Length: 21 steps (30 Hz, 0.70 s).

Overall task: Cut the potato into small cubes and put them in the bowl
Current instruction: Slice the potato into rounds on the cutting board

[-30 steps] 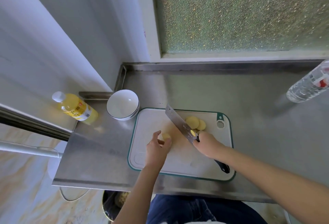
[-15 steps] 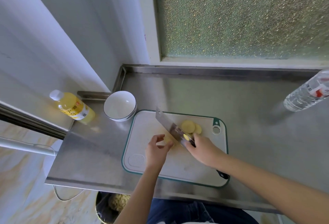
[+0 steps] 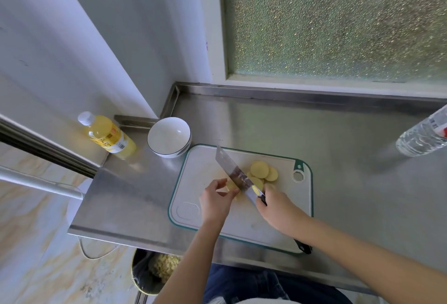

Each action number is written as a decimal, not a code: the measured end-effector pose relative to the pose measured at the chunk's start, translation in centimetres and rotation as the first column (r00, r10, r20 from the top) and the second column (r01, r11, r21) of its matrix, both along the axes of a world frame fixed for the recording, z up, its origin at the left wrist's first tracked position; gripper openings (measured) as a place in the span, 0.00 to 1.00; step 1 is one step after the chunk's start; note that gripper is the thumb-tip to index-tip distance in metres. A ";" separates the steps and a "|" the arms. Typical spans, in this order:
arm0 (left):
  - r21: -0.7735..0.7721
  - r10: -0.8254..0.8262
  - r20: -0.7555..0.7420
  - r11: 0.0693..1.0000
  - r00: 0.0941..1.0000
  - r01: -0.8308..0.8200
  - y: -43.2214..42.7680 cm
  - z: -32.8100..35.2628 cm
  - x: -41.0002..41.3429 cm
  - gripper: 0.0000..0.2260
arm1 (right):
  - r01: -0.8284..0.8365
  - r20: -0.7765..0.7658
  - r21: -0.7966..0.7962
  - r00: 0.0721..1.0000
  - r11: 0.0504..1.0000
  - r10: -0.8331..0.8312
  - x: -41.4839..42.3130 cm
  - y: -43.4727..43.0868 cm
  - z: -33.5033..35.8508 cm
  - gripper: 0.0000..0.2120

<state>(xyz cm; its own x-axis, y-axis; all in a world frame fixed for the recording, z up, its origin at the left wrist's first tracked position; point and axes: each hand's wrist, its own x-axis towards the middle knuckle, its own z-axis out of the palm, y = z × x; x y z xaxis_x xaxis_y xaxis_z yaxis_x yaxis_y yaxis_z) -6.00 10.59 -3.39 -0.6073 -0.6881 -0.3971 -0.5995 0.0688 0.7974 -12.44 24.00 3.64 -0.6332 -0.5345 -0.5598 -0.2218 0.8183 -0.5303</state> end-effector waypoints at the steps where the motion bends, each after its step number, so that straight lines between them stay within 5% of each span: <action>1: -0.008 0.005 0.000 1.000 1.000 -0.005 0.1 0.1 0.0 0.15 | -0.001 -0.005 0.010 1.000 1.000 0.001 0.1 -0.1 0.1 0.18; 9: -0.039 0.027 -0.005 0.999 1.000 -0.027 0.4 0.0 0.1 0.17 | -0.028 -0.028 0.003 0.999 1.000 0.028 0.3 -1.2 0.5 0.07; 21: 0.022 0.051 0.021 0.998 0.998 -0.051 -0.6 -0.5 -0.2 0.15 | -0.002 -0.008 0.013 1.000 1.000 0.002 -0.4 -3.0 -0.3 0.12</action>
<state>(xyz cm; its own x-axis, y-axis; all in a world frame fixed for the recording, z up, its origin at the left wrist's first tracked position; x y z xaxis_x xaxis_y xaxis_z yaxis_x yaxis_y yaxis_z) -6.19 10.04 -3.92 -0.5632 -0.7087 -0.4249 -0.6180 0.0199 0.7859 -12.87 20.99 3.37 -0.6363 -0.5288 -0.5617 -0.2278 0.8245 -0.5180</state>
